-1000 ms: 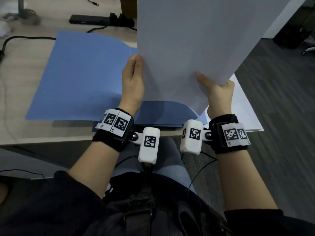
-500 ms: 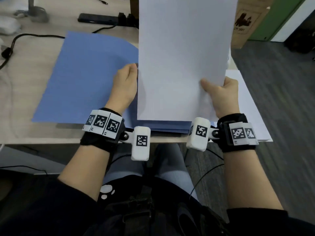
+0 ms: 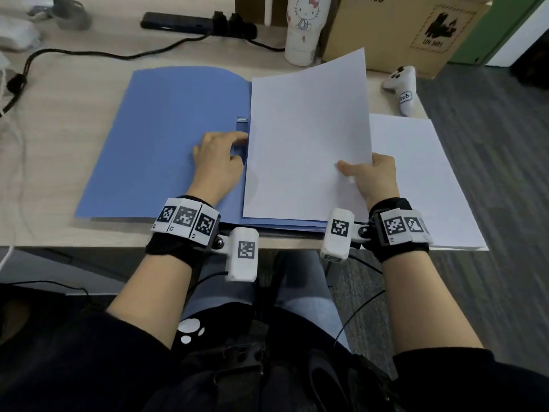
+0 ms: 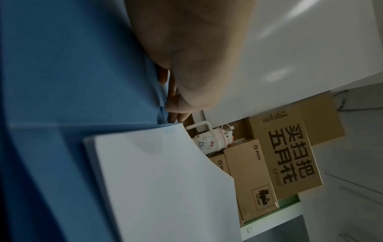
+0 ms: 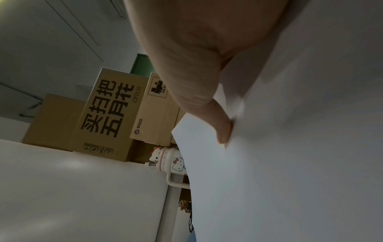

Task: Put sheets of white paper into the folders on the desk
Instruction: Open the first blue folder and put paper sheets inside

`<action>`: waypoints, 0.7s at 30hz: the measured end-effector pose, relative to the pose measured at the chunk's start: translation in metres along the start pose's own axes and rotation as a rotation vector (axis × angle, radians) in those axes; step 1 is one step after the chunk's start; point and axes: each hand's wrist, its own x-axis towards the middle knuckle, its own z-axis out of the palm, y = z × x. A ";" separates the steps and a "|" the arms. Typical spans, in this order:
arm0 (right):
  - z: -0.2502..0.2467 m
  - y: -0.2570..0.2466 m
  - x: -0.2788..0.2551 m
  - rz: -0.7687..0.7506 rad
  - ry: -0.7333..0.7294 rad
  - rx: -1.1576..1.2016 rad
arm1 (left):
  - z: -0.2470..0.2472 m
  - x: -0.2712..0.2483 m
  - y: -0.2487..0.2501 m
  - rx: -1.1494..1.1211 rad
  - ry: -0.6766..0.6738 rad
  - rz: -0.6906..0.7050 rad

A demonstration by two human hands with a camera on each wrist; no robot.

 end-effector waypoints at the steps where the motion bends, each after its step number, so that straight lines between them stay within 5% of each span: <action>1: 0.001 0.001 0.000 -0.001 -0.004 -0.010 | 0.000 -0.001 0.000 0.016 -0.001 0.002; 21: 0.004 -0.001 -0.005 -0.119 -0.009 -0.193 | 0.002 -0.008 -0.013 0.079 -0.042 0.079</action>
